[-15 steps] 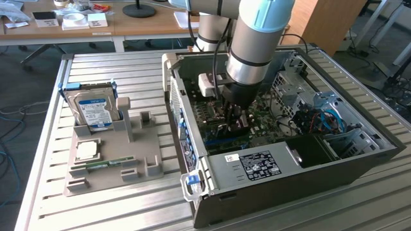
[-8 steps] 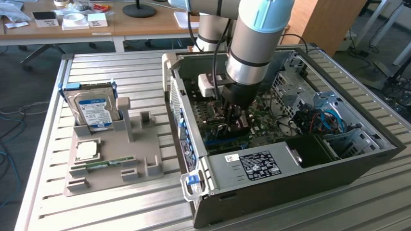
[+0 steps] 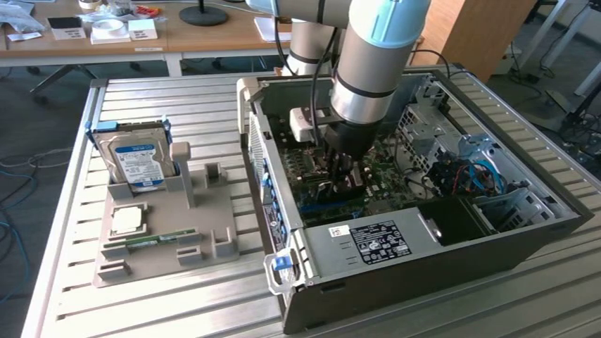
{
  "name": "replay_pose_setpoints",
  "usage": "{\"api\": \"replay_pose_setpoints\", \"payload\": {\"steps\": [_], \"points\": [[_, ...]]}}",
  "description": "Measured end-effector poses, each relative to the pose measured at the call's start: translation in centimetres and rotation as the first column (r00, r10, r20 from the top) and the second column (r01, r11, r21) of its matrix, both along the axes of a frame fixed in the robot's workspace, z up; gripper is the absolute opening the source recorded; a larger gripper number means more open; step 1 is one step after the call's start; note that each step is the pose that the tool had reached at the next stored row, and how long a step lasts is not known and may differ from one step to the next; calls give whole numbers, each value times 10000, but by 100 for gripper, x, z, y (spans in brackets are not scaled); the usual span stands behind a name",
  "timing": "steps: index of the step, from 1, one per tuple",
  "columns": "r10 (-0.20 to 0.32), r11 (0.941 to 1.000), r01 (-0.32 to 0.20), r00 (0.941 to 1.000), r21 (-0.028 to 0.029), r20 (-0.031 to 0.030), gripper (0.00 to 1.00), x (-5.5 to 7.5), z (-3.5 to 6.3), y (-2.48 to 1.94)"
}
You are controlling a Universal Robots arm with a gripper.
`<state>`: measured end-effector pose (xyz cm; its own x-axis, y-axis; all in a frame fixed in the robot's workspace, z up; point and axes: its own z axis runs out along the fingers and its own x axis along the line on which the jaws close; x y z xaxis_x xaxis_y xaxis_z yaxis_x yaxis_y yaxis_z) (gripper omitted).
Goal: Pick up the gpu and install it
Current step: 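Insert the gpu into the slot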
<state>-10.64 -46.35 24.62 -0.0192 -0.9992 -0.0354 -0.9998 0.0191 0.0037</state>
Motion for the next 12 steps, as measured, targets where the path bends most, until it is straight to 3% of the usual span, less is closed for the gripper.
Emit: {"api": "replay_pose_setpoints", "payload": {"steps": [12], "points": [[-31,10000,31,10000,-3,0,27,5,16,-1]]}}
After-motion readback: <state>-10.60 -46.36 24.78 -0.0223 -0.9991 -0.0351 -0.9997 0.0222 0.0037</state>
